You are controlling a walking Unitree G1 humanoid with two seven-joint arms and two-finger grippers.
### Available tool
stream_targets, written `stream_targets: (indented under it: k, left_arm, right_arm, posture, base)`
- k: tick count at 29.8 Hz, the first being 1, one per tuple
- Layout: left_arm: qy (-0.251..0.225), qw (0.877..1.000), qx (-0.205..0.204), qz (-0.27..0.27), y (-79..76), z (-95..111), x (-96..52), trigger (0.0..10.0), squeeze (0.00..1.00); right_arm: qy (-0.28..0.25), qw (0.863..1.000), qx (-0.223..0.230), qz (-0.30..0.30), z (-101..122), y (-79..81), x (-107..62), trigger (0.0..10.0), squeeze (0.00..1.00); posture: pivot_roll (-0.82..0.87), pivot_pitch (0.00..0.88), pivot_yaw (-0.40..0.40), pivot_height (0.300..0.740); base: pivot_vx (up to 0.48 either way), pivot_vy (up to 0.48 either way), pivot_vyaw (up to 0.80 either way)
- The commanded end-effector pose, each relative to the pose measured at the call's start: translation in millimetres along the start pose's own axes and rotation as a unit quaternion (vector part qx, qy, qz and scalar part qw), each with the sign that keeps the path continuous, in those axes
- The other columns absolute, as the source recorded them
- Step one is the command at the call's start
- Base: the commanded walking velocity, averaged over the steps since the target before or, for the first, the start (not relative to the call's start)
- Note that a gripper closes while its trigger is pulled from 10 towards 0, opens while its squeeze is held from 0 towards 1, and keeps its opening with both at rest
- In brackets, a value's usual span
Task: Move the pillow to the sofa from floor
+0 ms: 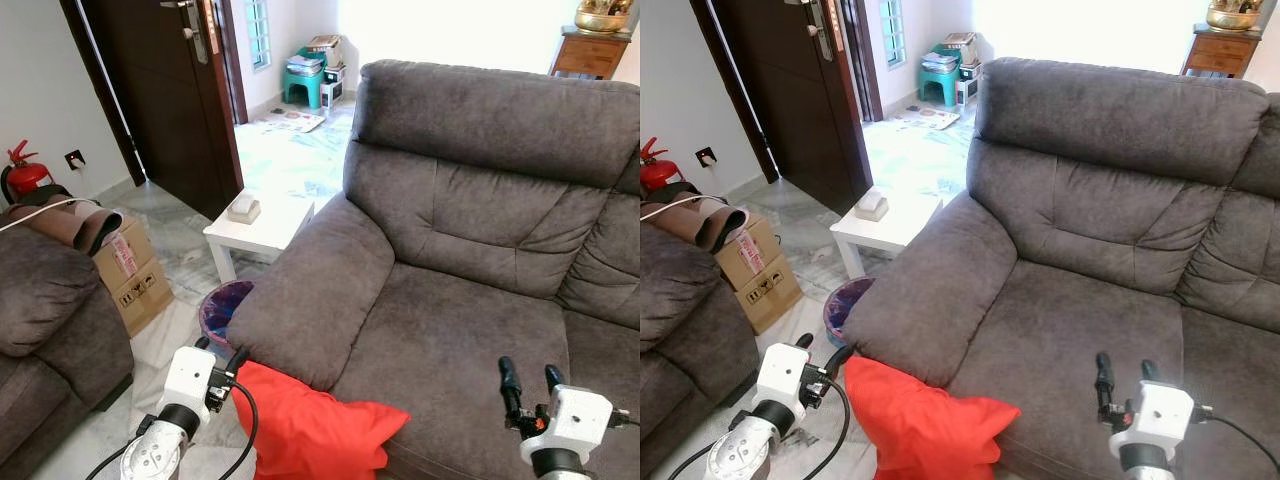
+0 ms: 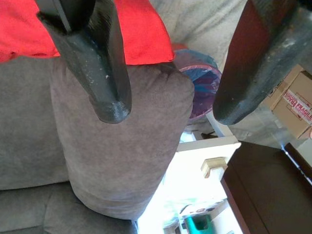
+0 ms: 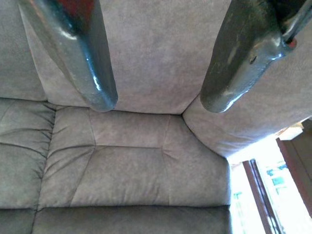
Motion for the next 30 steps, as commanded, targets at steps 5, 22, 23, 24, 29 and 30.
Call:
stream_targets:
  k: [5, 22, 23, 24, 29, 30]
  left_arm:
    - [0.004, 1.000, -0.008, 0.004, -0.4, 1, -1.1, 10.0, 0.00]
    - [0.001, 1.000, -0.021, 0.012, -3.6, 1, -3.4, 10.0, 0.00]
    - [0.002, 1.000, -0.021, 0.012, -3.6, 1, -3.6, 10.0, 0.00]
    - [0.002, 1.000, -0.022, 0.013, -3.8, 1, -3.7, 10.0, 0.00]
    - [0.002, 1.000, -0.021, 0.014, -4.0, 1, -3.9, 10.0, 0.00]
    - [0.003, 1.000, -0.021, 0.015, -3.5, 1, -4.1, 10.0, 0.00]
  right_arm:
    - [-0.018, 1.000, 0.013, 0.004, 9, 11.8, 1.2, 10.0, 0.00]
    - [-0.002, 1.000, 0.023, 0.017, 8, 17.7, 7.5, 10.0, 0.00]
    - [-0.002, 1.000, 0.023, 0.017, 9, 18.5, 8.0, 10.0, 0.00]
    - [-0.003, 1.000, 0.024, 0.016, 9, 18.8, 8.4, 10.0, 0.00]
    - [-0.004, 1.000, 0.023, 0.021, 10, 20.0, 9.5, 10.0, 0.00]
    - [-0.005, 1.000, 0.017, 0.025, 11, 20.6, 9.9, 10.0, 0.00]
  posture:
    - [-0.05, 0.067, 0.037, 0.701]
    - [-0.03, 0.092, 0.014, 0.701]
    - [-0.03, 0.092, 0.014, 0.701]
    - [-0.03, 0.093, 0.013, 0.701]
    - [-0.03, 0.095, 0.012, 0.701]
    - [-0.03, 0.096, 0.012, 0.701]
  base:
    - [0.000, 0.000, 0.00]
    - [0.000, 0.000, 0.00]
    - [0.000, 0.000, 0.00]
    - [0.000, 0.000, 0.00]
    - [0.000, 0.000, 0.00]
    - [0.000, 0.000, 0.00]
Point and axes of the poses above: a point about 5 cm out from each wrist's last joint towards the gripper, its own x axis pointing out of the wrist towards the gripper, its own z axis along the axis of the wrist's last joint, y = z × x, the point moved 4 cm from there along x, pointing out of the wrist towards the gripper, and after that the axes turned 14 degrees about -x, right-handed, at the moved point
